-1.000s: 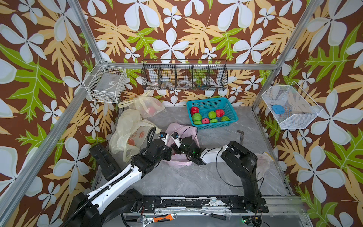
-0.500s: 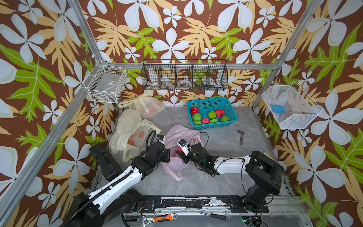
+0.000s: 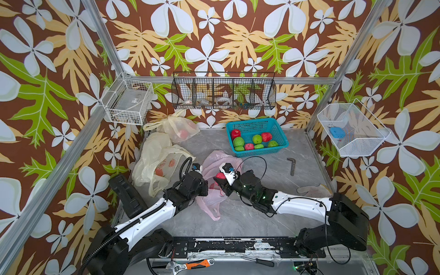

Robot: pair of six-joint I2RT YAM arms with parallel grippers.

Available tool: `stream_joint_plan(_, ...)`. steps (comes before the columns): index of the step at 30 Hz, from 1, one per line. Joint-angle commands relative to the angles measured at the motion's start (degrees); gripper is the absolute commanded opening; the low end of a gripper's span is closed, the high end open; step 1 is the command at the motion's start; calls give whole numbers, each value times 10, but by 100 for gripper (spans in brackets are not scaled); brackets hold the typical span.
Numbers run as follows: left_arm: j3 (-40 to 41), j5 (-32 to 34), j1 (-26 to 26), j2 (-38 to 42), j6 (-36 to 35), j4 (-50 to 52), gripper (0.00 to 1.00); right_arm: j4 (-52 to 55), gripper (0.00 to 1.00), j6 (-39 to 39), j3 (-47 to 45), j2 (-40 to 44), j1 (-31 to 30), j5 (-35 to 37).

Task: Untie the knot of a plastic bag & take out the apple
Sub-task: Pick up the apple from the plastic bag, then place the apple in the basket.

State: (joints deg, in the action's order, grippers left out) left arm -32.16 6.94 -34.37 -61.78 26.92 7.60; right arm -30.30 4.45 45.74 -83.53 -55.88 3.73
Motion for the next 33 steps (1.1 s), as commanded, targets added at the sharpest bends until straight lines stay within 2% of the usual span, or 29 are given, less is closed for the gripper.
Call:
stream_joint_plan(1, 12, -7, 1, 4, 7, -16, 0, 31, 36, -48, 11, 7, 3, 48)
stream_joint_plan(11, 33, -20, 1, 0, 16, -30, 0, 49, 36, -32, 29, 18, 145, 118)
stream_joint_plan(14, 29, -28, 1, -11, 17, -34, 0, 64, 35, 0, 46, 2, 205, 118)
stream_joint_plan(18, 39, -39, 1, -20, 27, -70, 0, 76, 36, 76, 62, -37, 281, 85)
stream_joint_plan(20, 38, -45, 1, -26, 29, -80, 0, 73, 36, 94, 65, -47, 295, 82)
stream_joint_plan(25, 15, -29, 1, -42, 12, -85, 0, 66, 37, 80, 91, -70, 316, 113)
stream_joint_plan(33, -66, -27, 1, -98, -24, -76, 0, 99, 37, 98, 166, -148, 377, 101)
